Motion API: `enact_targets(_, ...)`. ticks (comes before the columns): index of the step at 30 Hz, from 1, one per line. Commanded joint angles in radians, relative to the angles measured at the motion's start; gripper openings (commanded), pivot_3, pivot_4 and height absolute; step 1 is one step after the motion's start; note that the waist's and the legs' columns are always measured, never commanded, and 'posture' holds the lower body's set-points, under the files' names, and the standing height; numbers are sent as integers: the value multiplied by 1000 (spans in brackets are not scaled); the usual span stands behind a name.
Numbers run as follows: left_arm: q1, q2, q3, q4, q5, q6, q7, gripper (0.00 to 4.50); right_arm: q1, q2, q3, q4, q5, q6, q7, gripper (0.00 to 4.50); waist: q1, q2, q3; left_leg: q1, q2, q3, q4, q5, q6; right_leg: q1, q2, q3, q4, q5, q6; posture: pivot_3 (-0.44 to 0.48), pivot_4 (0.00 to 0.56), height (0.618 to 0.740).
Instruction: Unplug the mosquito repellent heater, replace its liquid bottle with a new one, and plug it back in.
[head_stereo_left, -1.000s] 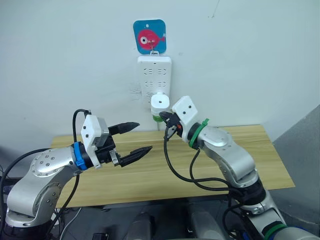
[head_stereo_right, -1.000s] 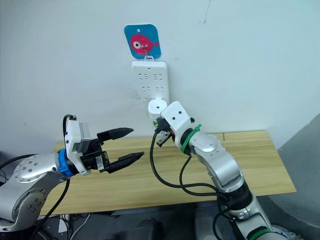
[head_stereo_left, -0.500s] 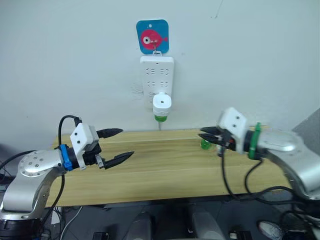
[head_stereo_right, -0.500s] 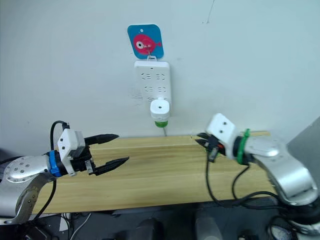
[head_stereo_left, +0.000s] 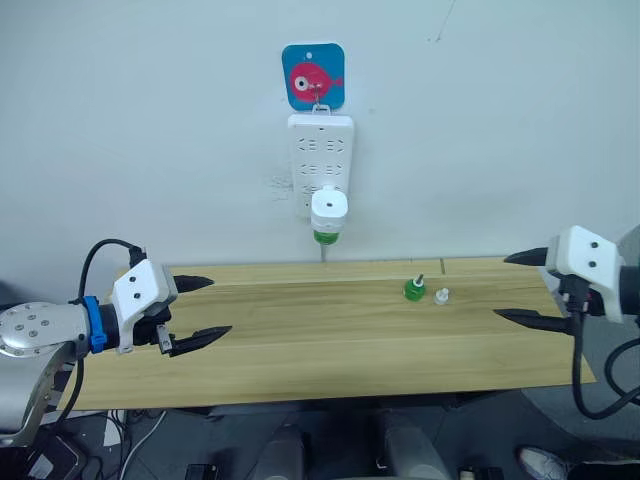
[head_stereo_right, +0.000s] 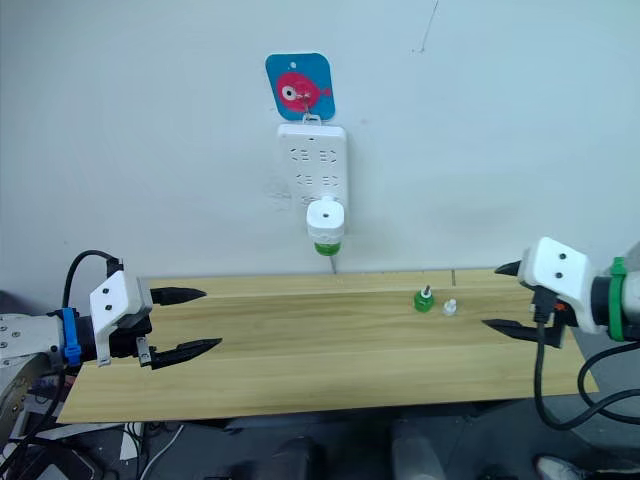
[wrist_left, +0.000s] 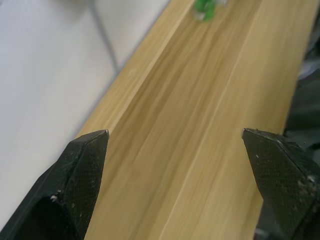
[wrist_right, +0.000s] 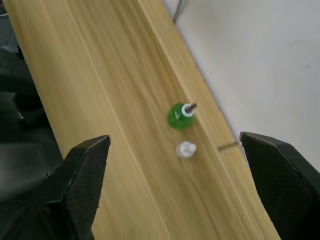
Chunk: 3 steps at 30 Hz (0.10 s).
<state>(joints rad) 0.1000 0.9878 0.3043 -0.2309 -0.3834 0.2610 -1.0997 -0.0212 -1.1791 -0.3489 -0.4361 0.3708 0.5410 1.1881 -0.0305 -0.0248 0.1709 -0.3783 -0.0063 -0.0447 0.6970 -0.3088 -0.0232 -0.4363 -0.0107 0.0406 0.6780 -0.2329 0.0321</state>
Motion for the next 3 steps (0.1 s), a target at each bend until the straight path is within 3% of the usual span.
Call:
enact_targets(1, -26, 14, 28, 13, 12, -14, 9, 4500, 8, -31, -61, 16, -11, -39, 29, 4430, 3, 0, -5, 0, 0, 1, 0, 0, 0, 1, 0, 0, 0, 0, 0, 22, 83, 730)
enact_targets(3, -34, 6, 28, 14, -13, 3, -4, 4500, 11, -32, -66, 21, -8, -41, 29, 4430, 3, 0, -6, 1, 0, 2, 0, 0, 0, 1, 0, 0, 0, 0, 0, 17, 83, 730)
